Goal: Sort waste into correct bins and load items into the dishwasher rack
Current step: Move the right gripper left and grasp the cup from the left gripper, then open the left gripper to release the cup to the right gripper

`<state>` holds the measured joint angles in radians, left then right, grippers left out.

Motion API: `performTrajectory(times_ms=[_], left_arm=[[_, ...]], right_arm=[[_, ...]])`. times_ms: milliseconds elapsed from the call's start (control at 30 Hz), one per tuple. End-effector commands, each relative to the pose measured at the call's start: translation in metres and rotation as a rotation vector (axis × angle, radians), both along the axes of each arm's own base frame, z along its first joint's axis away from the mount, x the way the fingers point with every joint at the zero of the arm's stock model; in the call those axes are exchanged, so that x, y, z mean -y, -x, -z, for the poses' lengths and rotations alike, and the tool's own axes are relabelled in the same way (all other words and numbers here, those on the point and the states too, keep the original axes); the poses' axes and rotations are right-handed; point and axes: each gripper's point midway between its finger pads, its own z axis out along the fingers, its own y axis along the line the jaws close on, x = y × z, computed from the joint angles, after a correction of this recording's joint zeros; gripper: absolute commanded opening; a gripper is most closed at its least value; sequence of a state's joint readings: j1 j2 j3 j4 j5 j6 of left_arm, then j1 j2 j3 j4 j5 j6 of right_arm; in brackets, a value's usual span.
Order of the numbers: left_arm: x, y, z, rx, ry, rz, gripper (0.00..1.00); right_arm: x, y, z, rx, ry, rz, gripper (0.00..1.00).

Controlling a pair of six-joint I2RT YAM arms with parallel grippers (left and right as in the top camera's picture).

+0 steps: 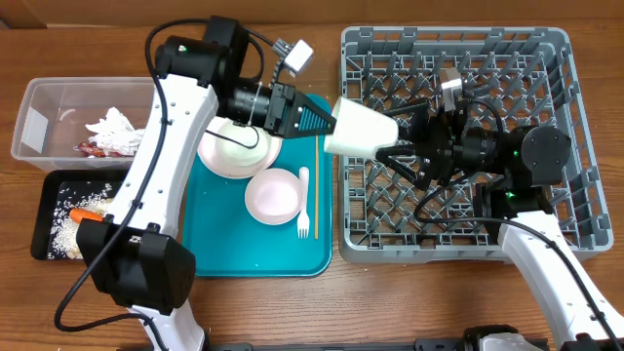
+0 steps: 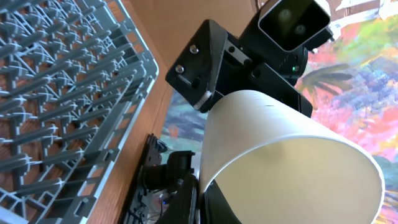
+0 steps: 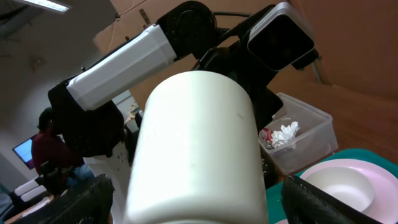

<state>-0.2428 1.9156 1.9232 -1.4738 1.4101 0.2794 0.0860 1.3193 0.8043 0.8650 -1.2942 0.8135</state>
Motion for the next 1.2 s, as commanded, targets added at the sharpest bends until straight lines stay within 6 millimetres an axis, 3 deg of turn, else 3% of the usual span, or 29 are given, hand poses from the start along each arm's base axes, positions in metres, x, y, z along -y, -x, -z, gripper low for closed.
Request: performTrajectory(times_ms=[0,433,567,767,933,1167], left_arm=[[0.005,0.002,-0.001,-0.034,0.024,0.015,0.04],[0.013,0.009,0.001,-0.030,0.012,0.039,0.04],[0.014,0.010,0.002,-0.025,0.008,0.044,0.04],[0.015,0.011,0.004,-0.022,-0.005,0.047,0.04],[0.016,0.011,0.004,-0.018,-0.005,0.049,0.04],[0.021,0.015,0.004,-0.016,-0.004,0.066,0.07]], right_arm=[[-0.001,0.001,-0.005,0.021,0.000,-0.005,0.87],[-0.001,0.000,-0.005,0.025,-0.001,-0.001,0.79],[-0.001,0.000,-0.005,0.025,-0.001,-0.001,0.70],[-0.001,0.000,-0.006,0.033,-0.002,-0.001,0.68],[-0.001,0.002,-0.010,0.052,-0.007,-0.004,0.59],[-0.001,0.002,-0.011,0.054,-0.008,-0.003,0.58]])
